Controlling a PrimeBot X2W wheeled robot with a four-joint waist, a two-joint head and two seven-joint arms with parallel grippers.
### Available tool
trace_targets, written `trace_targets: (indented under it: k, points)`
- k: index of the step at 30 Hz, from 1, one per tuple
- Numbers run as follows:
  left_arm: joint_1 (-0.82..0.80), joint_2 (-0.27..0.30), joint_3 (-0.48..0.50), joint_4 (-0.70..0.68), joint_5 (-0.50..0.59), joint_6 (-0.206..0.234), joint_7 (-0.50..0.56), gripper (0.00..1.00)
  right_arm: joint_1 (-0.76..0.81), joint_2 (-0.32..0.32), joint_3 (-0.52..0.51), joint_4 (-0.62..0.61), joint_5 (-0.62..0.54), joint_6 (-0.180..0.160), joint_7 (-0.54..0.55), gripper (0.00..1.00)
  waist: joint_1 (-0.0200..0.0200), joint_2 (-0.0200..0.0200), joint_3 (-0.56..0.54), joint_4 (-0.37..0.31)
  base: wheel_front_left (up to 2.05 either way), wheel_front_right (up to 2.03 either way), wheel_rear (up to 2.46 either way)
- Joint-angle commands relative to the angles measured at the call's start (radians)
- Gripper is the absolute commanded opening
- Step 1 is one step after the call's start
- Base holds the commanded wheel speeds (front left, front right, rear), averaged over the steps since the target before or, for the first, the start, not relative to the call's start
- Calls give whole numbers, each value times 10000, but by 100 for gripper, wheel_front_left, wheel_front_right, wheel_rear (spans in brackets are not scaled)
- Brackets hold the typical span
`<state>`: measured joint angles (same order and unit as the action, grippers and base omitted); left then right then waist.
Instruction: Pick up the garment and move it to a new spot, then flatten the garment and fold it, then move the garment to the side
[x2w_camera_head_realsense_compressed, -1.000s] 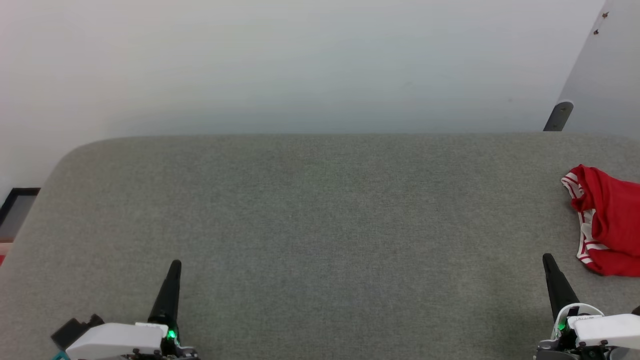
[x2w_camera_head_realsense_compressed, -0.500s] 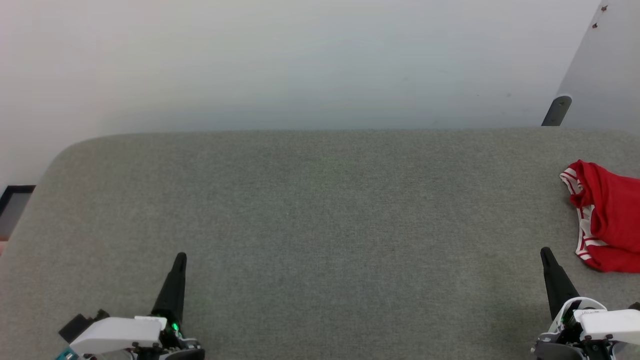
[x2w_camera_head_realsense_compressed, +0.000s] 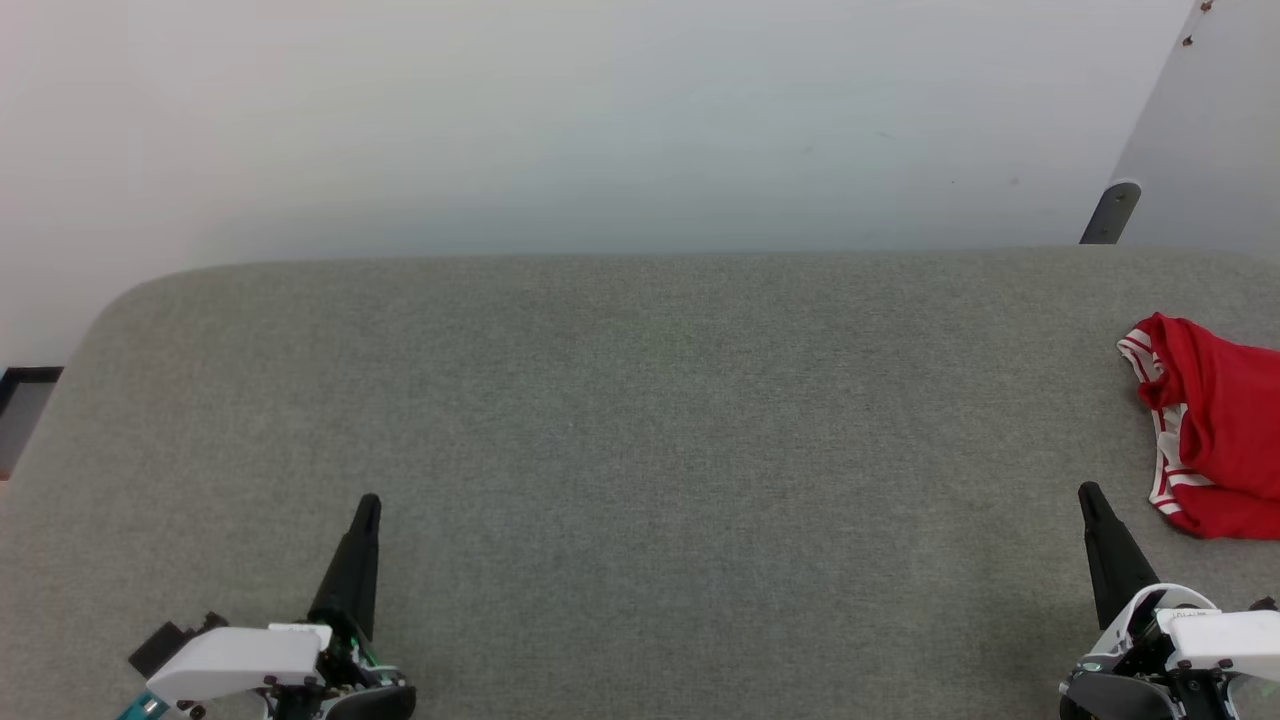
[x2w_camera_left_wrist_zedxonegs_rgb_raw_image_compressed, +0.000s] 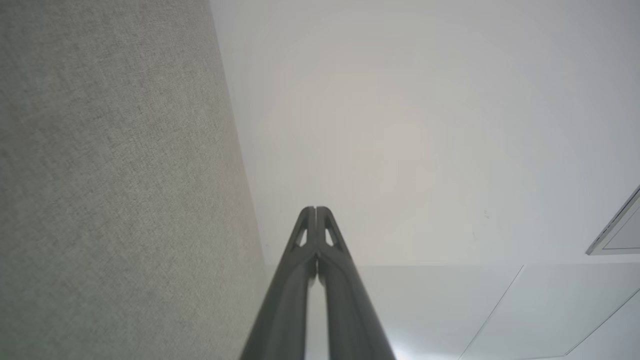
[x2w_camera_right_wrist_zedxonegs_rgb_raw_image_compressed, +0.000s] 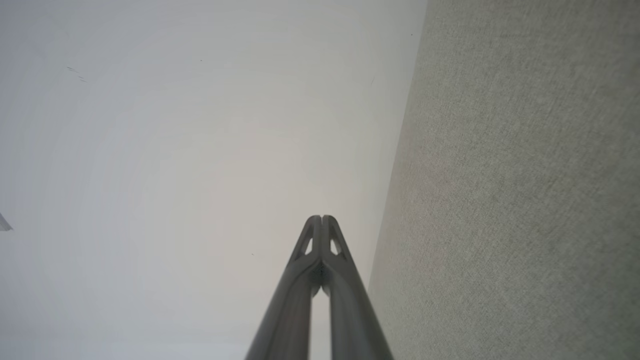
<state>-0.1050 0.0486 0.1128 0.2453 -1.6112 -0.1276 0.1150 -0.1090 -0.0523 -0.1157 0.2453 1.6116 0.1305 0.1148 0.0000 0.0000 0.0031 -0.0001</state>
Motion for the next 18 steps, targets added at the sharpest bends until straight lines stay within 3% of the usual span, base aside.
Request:
trace_targets:
  k: [1, 18]
  points:
    - [-100, -1, 30, 17, -29, -56, 23, 0, -25, 40, 24, 5, 23, 4, 27, 0, 0, 0, 0, 1, 0, 0, 0]
    - [-99, -1, 28, 15, -31, -56, 22, 0, -25, 38, 26, 5, 24, 4, 25, 0, 0, 0, 0, 1, 0, 0, 0]
